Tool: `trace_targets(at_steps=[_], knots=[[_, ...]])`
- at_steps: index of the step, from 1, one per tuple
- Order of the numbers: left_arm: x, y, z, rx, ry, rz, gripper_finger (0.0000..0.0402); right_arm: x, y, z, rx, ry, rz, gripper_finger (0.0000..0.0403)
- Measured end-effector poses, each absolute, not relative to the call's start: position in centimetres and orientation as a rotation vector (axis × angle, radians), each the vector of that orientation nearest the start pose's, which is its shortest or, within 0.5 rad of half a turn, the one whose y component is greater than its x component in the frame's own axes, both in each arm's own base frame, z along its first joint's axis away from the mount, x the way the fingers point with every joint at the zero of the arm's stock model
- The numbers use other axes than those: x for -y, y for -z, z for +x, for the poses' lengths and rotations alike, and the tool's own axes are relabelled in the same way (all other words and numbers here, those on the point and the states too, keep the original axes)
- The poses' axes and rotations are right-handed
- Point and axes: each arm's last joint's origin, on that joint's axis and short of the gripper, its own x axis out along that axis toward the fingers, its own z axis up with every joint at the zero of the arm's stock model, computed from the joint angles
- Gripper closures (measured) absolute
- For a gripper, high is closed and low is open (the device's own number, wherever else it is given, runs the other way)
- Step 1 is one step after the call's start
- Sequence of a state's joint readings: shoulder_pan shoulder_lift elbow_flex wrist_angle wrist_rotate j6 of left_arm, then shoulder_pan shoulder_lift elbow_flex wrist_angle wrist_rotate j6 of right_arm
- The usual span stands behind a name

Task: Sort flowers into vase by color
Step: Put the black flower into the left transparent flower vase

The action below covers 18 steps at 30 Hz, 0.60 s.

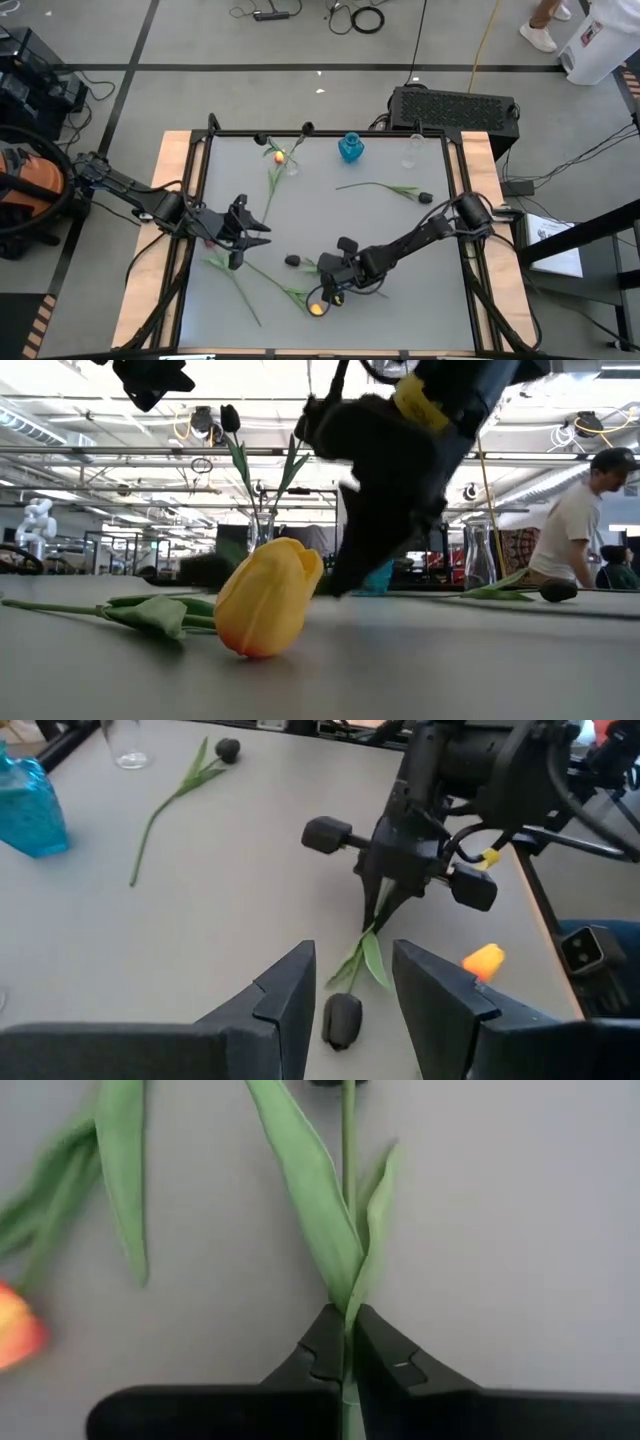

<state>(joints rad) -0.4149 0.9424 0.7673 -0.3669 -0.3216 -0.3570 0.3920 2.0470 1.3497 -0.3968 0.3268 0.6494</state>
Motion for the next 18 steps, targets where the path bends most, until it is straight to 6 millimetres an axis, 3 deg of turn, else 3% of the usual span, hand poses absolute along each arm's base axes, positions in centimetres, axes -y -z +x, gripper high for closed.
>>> trace_targets(at_steps=[6,18], knots=[[7.2,-28.7,18.6,-0.486,0.005,-0.139,0.026,-14.0,-17.4,37.1,-0.949,0.333,0.112,0.0402],[7.2,-28.8,18.7,-0.469,0.008,-0.141,0.026,-12.4,-26.3,33.1,-0.754,0.446,-0.066,0.0403]])
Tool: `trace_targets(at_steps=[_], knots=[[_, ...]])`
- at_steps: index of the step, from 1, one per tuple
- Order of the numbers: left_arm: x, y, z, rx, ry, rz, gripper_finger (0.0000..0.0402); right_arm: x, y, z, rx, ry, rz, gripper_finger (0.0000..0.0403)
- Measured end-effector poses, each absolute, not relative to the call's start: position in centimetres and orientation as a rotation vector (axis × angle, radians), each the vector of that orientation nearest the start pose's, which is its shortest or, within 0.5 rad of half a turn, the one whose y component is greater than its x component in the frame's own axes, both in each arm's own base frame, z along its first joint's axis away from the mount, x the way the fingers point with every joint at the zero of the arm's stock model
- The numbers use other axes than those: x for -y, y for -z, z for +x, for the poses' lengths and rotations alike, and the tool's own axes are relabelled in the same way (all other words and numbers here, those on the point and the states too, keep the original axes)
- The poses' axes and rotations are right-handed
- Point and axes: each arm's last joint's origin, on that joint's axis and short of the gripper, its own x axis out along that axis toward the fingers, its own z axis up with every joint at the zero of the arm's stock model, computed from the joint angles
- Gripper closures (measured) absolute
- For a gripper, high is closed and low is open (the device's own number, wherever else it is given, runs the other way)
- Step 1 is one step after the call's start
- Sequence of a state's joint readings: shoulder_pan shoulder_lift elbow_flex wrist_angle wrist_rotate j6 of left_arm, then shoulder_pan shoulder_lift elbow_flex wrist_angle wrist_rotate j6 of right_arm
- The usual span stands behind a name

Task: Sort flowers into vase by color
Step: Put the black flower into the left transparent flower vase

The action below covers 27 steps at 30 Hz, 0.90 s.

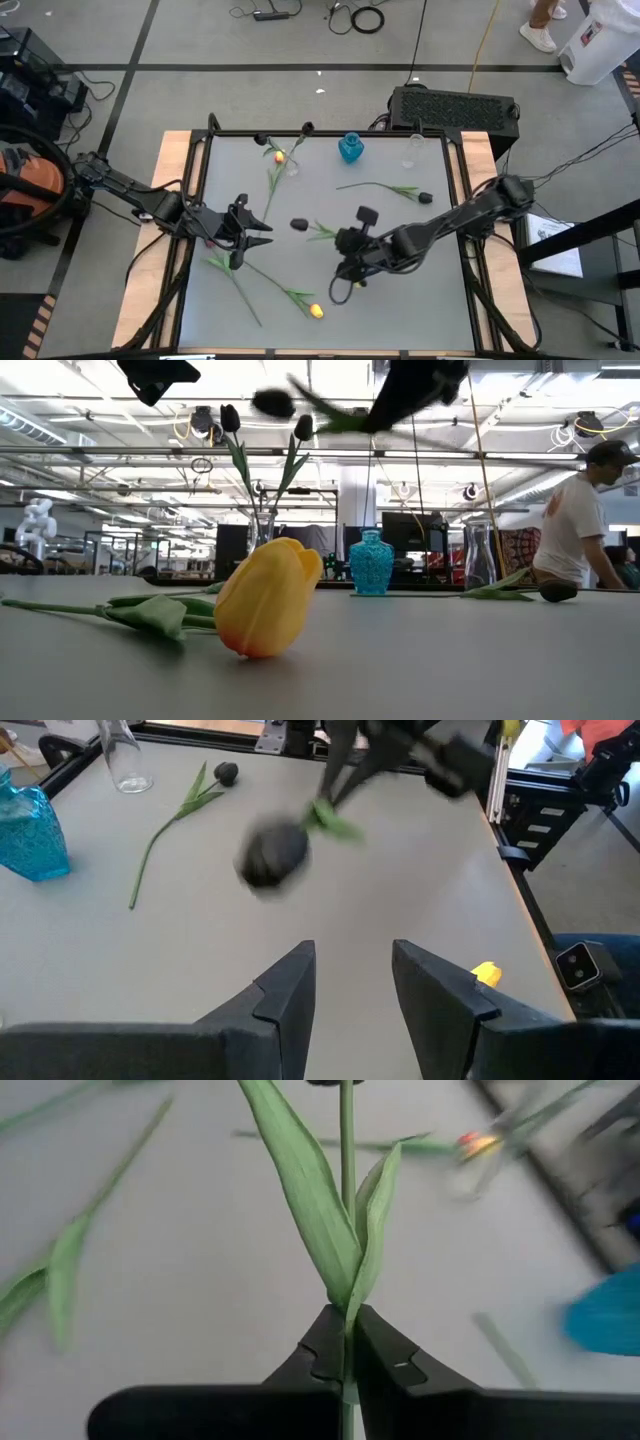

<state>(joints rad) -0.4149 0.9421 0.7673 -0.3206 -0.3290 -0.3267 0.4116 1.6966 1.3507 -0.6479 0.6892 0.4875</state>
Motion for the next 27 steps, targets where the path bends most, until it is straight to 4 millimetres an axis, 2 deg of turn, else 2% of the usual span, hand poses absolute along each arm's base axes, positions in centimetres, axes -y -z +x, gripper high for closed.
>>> trace_targets(at_steps=[6,17,22,27], knots=[[7.2,-28.8,18.7,-0.469,0.007,-0.138,0.026,-12.1,-30.2,29.8,-0.68,0.485,-0.13,0.0403],[7.2,-28.8,18.7,-0.468,0.01,-0.127,0.026,-11.7,-34.2,23.1,-0.584,0.602,-0.187,0.0402],[7.2,-28.8,18.7,-0.468,0.01,-0.127,0.026,-11.7,-34.7,19.8,-0.518,0.671,-0.193,0.0402],[7.2,-28.8,18.7,-0.468,0.011,-0.122,0.026,-11.4,-32.5,17.0,-0.422,0.692,-0.172,0.0402]])
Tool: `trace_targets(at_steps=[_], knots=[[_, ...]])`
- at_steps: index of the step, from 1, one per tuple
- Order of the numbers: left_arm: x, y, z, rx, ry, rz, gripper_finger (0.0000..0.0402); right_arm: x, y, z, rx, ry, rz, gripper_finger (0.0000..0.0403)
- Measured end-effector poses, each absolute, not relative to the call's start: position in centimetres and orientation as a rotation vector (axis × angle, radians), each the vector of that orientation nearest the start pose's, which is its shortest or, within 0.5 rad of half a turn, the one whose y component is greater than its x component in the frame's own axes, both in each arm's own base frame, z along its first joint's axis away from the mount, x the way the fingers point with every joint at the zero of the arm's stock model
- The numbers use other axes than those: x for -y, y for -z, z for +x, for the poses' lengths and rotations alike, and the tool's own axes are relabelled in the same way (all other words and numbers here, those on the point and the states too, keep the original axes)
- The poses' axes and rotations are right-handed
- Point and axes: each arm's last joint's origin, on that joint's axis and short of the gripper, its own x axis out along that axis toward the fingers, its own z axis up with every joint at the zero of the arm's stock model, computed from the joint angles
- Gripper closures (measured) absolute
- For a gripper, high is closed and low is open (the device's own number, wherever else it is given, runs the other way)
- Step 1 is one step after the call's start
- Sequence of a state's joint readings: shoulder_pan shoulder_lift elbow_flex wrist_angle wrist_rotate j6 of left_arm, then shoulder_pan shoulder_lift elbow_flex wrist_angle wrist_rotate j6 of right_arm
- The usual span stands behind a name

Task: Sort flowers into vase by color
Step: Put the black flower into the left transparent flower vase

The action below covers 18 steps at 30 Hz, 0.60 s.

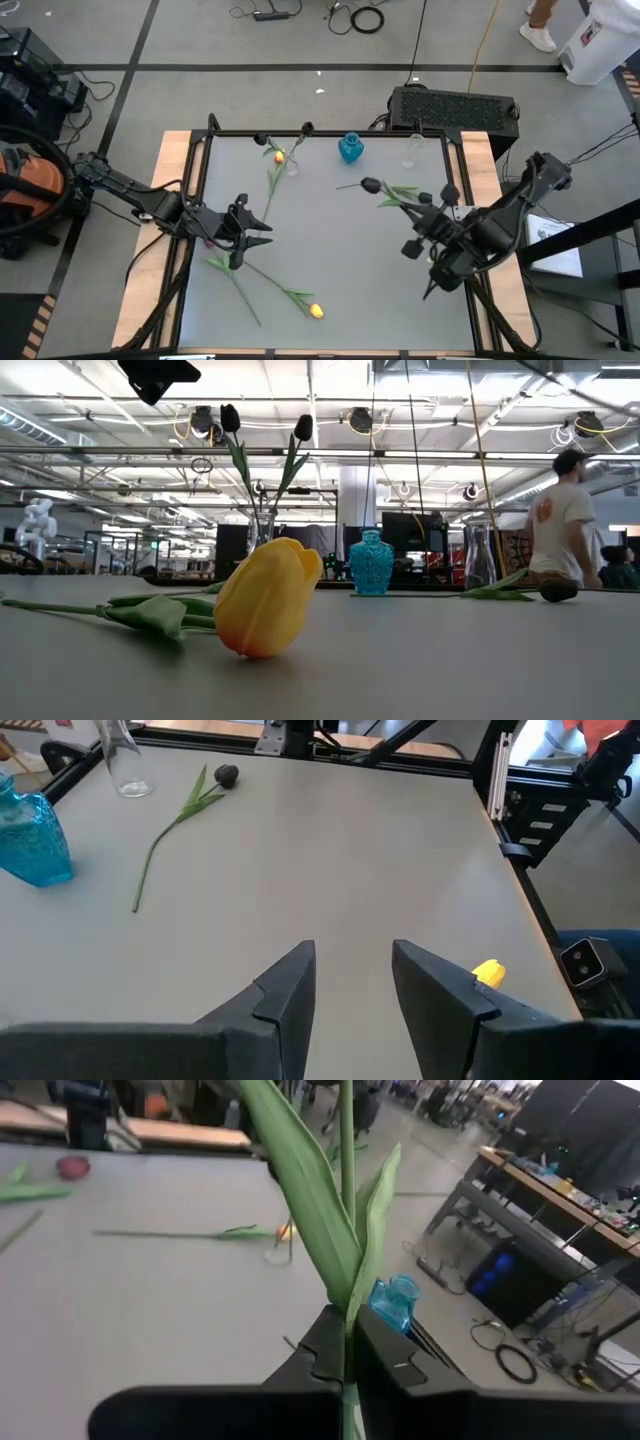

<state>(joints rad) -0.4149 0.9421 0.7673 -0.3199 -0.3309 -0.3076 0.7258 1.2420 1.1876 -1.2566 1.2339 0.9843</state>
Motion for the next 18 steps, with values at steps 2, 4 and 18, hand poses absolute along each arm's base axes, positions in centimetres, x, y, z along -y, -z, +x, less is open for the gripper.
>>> trace_targets(at_steps=[2,4,18], knots=[[7.2,-28.8,18.7,-0.468,0.011,-0.122,0.026,-11.0,-30.9,16.0,-0.381,0.699,-0.132,0.0402],[7.2,-28.8,18.7,-0.467,0.011,-0.122,0.026,-10.6,-28.9,15.1,-0.342,0.706,-0.089,0.0402],[7.1,-29.9,19.2,-0.336,-0.046,-0.04,0.026,-10.8,-20.9,16.4,-0.181,0.624,0.03,0.0402]])
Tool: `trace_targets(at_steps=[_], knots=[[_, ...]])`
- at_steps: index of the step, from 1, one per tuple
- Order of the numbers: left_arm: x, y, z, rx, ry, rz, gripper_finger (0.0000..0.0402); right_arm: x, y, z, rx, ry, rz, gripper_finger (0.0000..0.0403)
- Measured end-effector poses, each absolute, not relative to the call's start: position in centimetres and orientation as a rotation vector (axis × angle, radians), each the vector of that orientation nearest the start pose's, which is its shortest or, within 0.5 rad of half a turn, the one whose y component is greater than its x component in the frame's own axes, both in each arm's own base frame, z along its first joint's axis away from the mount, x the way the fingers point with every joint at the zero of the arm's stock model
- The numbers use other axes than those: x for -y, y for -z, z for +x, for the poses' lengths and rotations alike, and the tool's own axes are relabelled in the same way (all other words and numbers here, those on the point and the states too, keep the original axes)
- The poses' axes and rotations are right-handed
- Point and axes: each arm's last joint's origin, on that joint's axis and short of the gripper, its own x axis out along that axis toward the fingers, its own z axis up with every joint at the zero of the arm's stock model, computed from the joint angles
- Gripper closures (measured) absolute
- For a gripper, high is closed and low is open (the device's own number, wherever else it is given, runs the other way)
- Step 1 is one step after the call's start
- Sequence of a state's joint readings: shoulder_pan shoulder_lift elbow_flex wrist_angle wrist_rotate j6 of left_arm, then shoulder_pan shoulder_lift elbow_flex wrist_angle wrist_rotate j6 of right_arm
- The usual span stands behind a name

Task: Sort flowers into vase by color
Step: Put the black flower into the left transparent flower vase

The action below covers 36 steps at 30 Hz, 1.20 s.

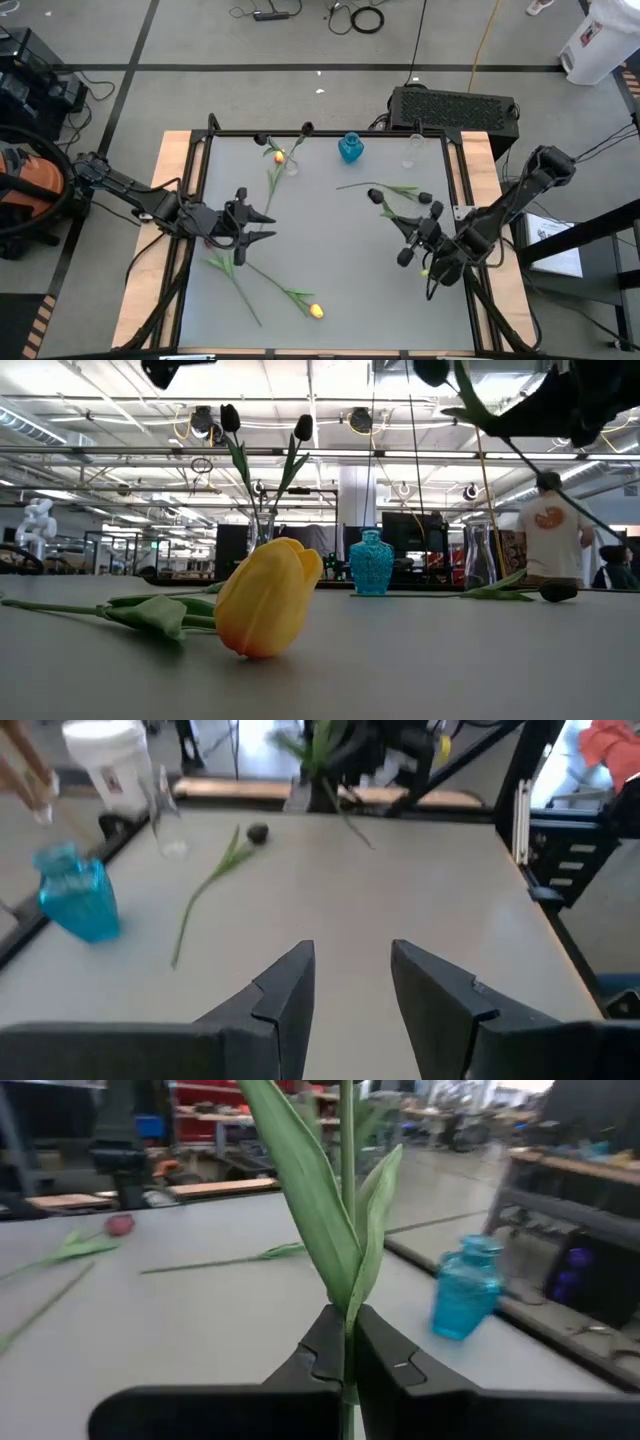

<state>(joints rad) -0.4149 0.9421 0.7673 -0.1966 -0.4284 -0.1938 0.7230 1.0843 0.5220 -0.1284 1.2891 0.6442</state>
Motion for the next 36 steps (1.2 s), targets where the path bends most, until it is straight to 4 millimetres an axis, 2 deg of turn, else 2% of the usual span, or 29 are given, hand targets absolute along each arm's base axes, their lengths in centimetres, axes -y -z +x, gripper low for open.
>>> trace_targets(at_steps=[6,12,18,24,29,36], knots=[[7.2,-30.7,19.4,-0.257,-0.031,0.002,0.026,-10.4,-21.9,18.4,-0.144,0.414,0.009,0.0402],[7.3,-31.1,19.7,-0.207,-0.024,0.038,0.026,-8.4,-23.8,19.5,0.124,0.164,-0.064,0.0402],[7.8,-31.4,21.0,-0.122,-0.021,0.095,0.026,-5.8,-24.0,20.6,0.216,0.093,-0.084,0.0402],[8.2,-31.0,23.5,-0.038,-0.042,0.172,0.026,-3.9,-23.8,22.4,0.295,0.007,-0.072,0.0402],[7.5,-30.5,25.4,0.02,-0.073,0.18,0.026,-3.5,-24.2,25.0,0.295,-0.053,-0.083,0.0402],[6.3,-30.5,26.8,0.105,-0.006,0.135,0.026,-3.7,-24.8,28.3,0.295,-0.09,-0.125,0.0402]])
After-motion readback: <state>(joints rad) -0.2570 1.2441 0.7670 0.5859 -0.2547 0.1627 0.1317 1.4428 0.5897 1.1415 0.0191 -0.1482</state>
